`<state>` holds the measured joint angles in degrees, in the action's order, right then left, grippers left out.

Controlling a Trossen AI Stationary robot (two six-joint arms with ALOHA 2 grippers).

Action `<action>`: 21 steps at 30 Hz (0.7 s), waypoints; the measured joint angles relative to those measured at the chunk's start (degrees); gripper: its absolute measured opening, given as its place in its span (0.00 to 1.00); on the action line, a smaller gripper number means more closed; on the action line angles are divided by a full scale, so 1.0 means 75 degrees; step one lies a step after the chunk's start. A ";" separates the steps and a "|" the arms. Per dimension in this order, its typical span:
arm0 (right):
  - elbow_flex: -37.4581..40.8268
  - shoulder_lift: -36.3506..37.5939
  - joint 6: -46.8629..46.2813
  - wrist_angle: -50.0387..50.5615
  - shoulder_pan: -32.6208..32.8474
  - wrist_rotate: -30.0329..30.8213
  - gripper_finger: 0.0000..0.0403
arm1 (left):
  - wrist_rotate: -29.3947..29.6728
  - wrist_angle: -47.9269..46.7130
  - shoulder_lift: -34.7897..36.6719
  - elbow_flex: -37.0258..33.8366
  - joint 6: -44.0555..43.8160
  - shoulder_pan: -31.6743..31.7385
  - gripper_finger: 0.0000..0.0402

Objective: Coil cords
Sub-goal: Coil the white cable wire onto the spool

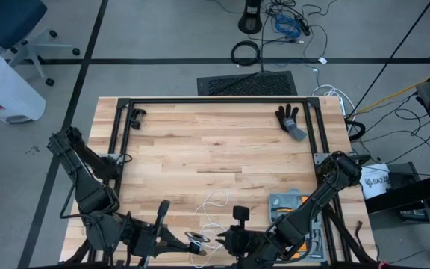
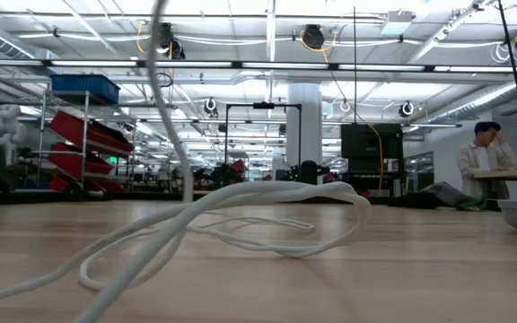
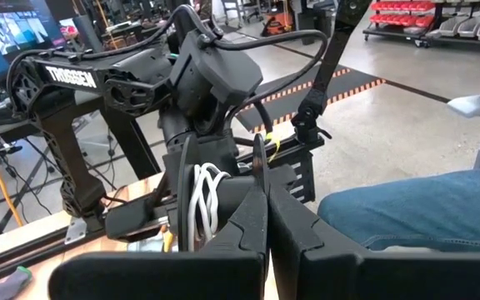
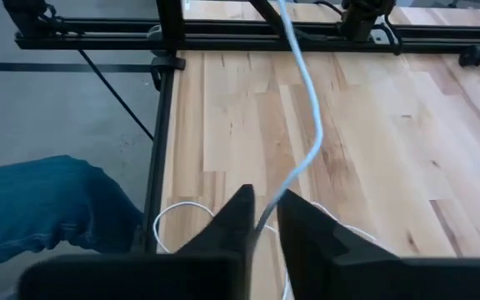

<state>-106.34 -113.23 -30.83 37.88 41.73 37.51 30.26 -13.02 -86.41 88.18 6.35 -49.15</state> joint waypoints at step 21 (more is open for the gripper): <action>0.0000 0.0946 0.0551 0.0602 0.1343 -0.0413 0.00 | -0.0220 -0.0574 0.0000 0.0000 -0.0587 -0.0044 0.00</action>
<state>-106.35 -106.14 -26.69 42.39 51.80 34.41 28.61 -17.32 -86.41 88.18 1.94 -49.47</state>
